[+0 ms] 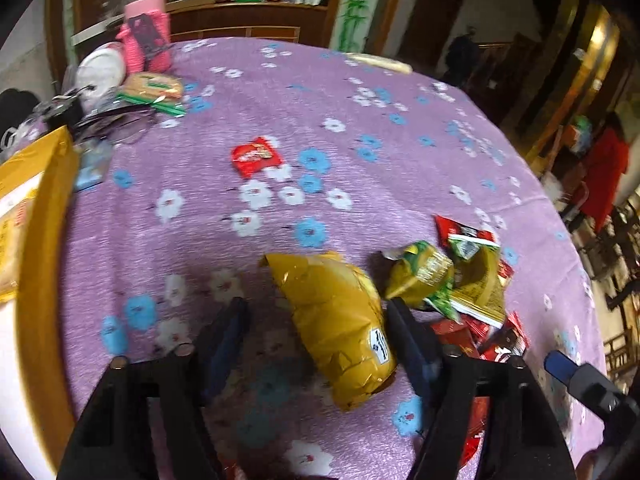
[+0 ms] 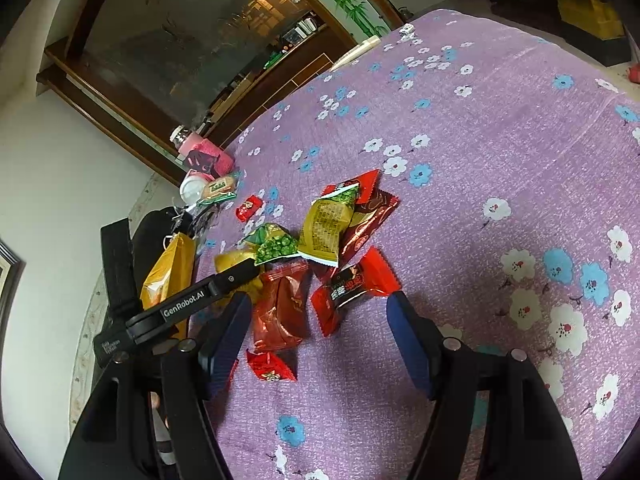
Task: Organize snacks
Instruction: 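Move both tools back to the snack pile on the cloth, then grasp the gold foil snack bag with the left tool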
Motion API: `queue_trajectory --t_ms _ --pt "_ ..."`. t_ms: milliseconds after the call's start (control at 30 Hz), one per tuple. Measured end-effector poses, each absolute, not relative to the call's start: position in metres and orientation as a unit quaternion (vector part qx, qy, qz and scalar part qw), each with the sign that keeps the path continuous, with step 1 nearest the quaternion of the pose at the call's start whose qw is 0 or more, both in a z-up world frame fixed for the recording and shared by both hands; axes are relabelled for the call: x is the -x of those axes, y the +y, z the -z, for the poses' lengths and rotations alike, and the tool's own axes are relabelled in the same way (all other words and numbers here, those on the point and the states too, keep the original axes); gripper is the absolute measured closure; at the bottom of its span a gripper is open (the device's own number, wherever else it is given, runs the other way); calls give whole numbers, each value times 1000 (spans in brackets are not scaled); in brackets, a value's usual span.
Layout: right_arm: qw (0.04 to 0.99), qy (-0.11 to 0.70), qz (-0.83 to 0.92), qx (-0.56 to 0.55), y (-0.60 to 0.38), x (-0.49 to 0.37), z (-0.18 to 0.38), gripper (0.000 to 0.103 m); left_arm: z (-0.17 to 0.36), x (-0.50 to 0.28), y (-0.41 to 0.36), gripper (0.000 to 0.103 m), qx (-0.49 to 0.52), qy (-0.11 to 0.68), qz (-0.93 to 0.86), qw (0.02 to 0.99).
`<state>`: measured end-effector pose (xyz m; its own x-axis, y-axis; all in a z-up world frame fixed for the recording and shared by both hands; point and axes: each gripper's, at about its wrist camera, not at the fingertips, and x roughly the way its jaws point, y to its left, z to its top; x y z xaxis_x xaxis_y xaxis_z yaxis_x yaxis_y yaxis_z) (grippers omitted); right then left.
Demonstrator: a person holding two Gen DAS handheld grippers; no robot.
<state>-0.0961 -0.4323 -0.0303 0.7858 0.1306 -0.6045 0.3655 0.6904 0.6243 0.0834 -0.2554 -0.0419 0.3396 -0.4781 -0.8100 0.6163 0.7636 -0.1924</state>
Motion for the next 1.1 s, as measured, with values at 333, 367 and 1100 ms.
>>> queue_trajectory --t_ms 333,367,1100 --pt "858 311 131 -387 -442 105 33 34 40 -80 -256 63 -58 453 378 805" --pt "857 310 137 -388 -443 106 34 34 40 -79 -255 64 -60 452 379 805" --pt "855 354 204 -320 -418 118 27 34 26 -70 -241 72 -67 410 363 834"
